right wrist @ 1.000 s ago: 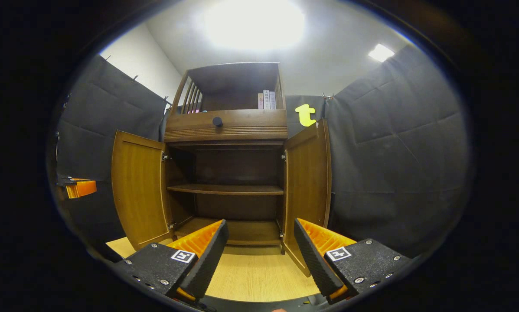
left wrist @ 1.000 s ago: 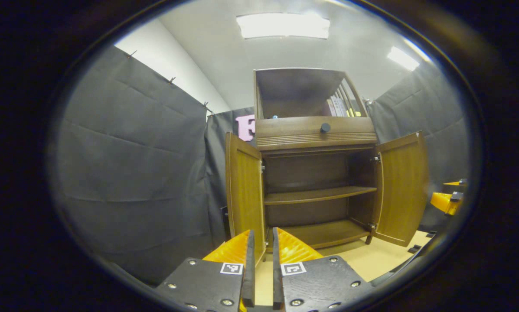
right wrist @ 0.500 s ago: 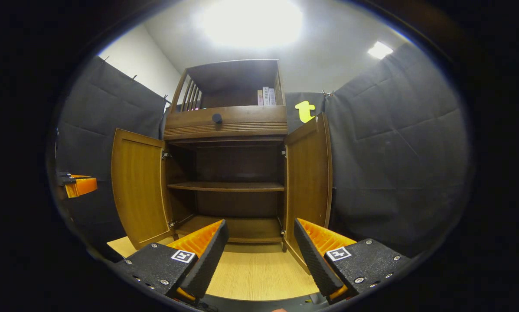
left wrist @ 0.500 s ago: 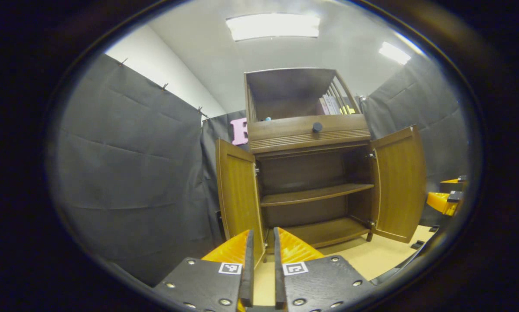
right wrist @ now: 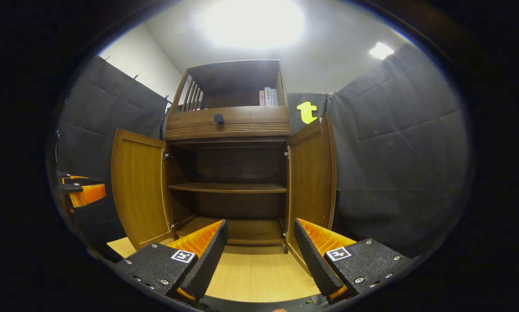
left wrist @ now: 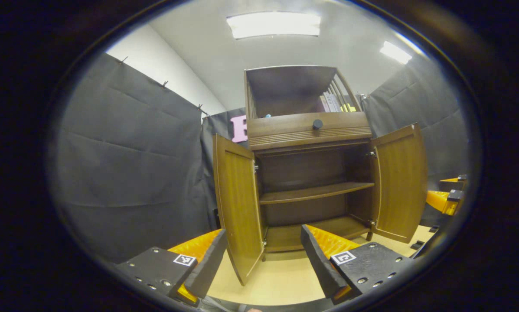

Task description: Open the right door of the double-door shoe cabinet with the right hand, and open the left door with the left hand.

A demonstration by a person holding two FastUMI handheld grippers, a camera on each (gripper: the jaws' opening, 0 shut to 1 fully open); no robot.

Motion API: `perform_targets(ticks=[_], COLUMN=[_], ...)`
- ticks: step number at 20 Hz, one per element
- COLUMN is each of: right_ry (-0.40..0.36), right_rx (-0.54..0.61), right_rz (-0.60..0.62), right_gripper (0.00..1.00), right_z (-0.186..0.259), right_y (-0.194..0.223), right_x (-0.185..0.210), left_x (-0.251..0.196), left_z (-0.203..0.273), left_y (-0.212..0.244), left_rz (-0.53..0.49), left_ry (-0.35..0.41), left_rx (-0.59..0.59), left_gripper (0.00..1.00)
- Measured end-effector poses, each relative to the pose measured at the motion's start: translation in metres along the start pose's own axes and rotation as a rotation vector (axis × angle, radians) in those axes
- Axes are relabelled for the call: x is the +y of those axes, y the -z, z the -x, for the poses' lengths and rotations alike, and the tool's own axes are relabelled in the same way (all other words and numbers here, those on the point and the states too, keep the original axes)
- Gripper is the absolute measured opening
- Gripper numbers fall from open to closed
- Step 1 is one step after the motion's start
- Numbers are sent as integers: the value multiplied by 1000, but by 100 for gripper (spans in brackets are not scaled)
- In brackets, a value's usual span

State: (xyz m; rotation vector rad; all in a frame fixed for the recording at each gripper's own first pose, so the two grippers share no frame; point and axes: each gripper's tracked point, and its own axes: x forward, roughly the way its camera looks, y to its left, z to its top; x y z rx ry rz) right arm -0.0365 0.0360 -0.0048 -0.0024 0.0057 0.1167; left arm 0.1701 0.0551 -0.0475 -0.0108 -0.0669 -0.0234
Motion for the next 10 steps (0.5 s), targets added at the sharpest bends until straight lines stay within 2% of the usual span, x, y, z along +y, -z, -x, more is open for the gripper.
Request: perform_targets(ticks=[3,4,6,7,8,9,10], right_ry=[8,11,15,13,11,12,13], right_rx=[-2,-3,-6,-6,-8,-11,-13], right_rz=[1,-1,-4,-4,-5,-4,-2], right_gripper=[94,94,94,94,92,94,92], right_z=[-2,-2,-2,-3,-3,-3,-4], right_y=[-1,-1,-2,-2,-2,-3,-4], right_x=[-2,-2,-3,-2,-2,-2,-2], left_x=[3,5,5,6,5,6,7], left_z=[-2,-2,-4,-2,-3,-3,-3], left_y=[-2,-3,-3,-3,-4,-5,-6], left_rz=[-6,-11,-18,-17,-15,-15,-18], left_ry=[-16,-18,-17,-21,-18,-20,-23], left_rx=[-12,-13,-14,-13,-14,-16,-17], left_gripper=[100,96,100,96,100,96,100])
